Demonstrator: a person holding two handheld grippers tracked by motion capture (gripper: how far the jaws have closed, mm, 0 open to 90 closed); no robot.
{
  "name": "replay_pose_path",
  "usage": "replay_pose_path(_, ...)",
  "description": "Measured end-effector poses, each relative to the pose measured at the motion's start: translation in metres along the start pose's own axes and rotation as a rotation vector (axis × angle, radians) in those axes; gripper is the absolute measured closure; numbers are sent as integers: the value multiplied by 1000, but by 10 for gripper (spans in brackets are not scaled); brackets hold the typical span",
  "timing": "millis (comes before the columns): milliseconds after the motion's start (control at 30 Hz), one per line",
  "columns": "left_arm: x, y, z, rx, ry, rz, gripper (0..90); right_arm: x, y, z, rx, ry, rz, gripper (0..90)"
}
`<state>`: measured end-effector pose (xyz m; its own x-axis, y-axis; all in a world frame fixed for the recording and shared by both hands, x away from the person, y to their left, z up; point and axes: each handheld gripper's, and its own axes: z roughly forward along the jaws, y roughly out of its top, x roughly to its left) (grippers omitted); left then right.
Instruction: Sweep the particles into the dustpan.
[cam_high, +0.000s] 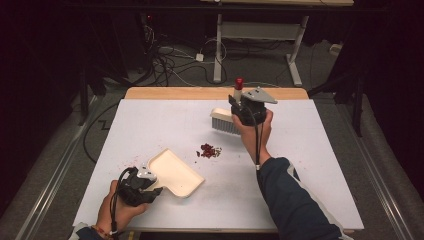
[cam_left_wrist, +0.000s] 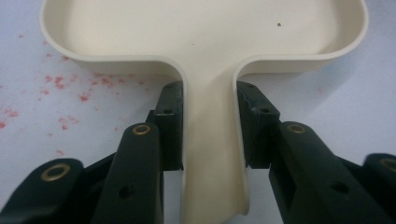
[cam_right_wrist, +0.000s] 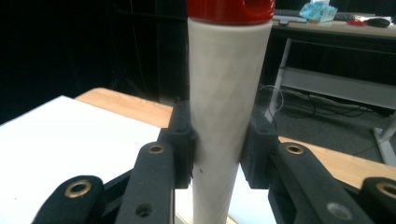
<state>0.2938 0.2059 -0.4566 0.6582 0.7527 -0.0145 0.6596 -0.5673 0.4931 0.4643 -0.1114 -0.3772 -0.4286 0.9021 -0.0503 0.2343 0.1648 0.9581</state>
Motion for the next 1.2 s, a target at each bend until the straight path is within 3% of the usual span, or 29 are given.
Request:
replay_pose_path(100, -1, 0, 0, 3, 5, 4, 641, 12, -6, 3, 21, 13, -11, 699)
replay_pose_path(167, -1, 0, 0, 2, 5, 4, 641, 24, -13, -3, 19, 39, -10, 699)
replay_pose_path(400, -5, 4, 1, 0, 14, 10, 641, 57, -23, -25, 21, 113, -89, 697)
replay_pose_path(533, -8, 7, 3, -3, 20, 7, 641, 70, -28, -34, 21, 145, -108, 697)
replay_pose_path(1200, -20, 18, 15, 15, 20, -18, 639, 76, -34, -47, 48, 167, -82, 692)
